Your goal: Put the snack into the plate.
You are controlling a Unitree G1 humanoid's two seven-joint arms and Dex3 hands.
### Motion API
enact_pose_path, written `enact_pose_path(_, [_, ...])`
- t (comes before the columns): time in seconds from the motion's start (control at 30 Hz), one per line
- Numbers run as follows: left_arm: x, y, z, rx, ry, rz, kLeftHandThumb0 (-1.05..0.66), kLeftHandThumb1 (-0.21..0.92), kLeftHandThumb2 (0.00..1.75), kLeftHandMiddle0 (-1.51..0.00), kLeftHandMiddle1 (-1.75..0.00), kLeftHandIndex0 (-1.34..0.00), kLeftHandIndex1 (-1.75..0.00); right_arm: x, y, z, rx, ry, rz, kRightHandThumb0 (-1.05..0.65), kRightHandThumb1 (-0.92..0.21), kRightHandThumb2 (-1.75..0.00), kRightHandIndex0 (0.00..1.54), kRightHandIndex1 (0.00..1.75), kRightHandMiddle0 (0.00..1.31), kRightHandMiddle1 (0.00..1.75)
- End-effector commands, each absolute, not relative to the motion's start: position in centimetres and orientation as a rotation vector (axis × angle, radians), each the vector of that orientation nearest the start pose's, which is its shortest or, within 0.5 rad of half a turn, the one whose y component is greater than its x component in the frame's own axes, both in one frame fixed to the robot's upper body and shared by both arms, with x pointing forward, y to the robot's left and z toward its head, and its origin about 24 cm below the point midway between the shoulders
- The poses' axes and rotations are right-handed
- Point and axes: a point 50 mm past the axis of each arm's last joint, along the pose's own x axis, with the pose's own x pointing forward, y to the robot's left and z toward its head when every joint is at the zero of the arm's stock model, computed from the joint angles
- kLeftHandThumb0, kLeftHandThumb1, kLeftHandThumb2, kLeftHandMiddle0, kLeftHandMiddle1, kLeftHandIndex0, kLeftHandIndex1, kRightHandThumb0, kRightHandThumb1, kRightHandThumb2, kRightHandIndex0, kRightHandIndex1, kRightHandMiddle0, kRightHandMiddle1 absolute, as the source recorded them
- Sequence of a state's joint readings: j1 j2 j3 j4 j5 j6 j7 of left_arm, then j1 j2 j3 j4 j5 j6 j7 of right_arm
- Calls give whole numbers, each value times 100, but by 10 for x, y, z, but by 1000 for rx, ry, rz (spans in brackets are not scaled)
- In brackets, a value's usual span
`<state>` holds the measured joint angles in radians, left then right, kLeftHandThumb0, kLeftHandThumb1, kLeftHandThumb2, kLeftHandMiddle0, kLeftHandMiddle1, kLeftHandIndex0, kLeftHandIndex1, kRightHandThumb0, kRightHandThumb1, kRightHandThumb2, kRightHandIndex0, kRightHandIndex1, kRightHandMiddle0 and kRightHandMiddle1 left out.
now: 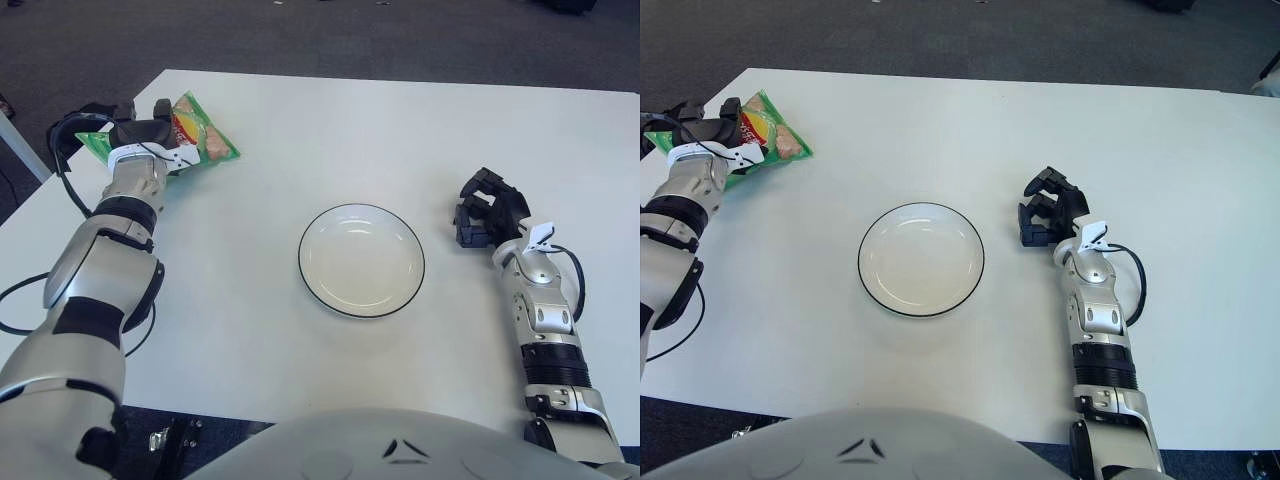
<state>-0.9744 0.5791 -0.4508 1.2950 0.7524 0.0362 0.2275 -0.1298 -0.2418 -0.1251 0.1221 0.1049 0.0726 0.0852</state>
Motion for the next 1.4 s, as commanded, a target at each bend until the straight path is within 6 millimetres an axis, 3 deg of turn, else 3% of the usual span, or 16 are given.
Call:
enact_pose_path(0.0, [382, 286, 110, 1551, 309, 167, -105, 92, 98, 0, 0, 0, 0, 256, -217, 5, -123, 292, -6, -1, -9, -154, 83, 163, 54, 175])
enact_pose_path(0.47, [377, 288, 99, 1160, 372, 94, -105, 92, 95, 0, 0, -1, -3, 256, -215, 10, -158, 296, 30, -1, -10, -152, 83, 160, 54, 175])
enact_pose_path(0.73, [364, 295, 75, 1045, 459, 13, -105, 92, 94, 0, 0, 0, 0, 255, -214, 11, -160, 294, 35, -1, -10, -152, 84, 159, 54, 175])
enact_pose_path(1.27, [357, 291, 58, 1130, 497, -41, -105, 92, 88, -4, -2, -3, -2, 253, -213, 15, -162, 292, 33, -1, -11, -151, 84, 158, 54, 175])
enact_pose_path(1.37, [356, 287, 54, 1234, 456, -38, -105, 92, 87, -7, -8, -1, -24, 253, -213, 16, -166, 294, 32, -1, -11, -152, 83, 160, 54, 175])
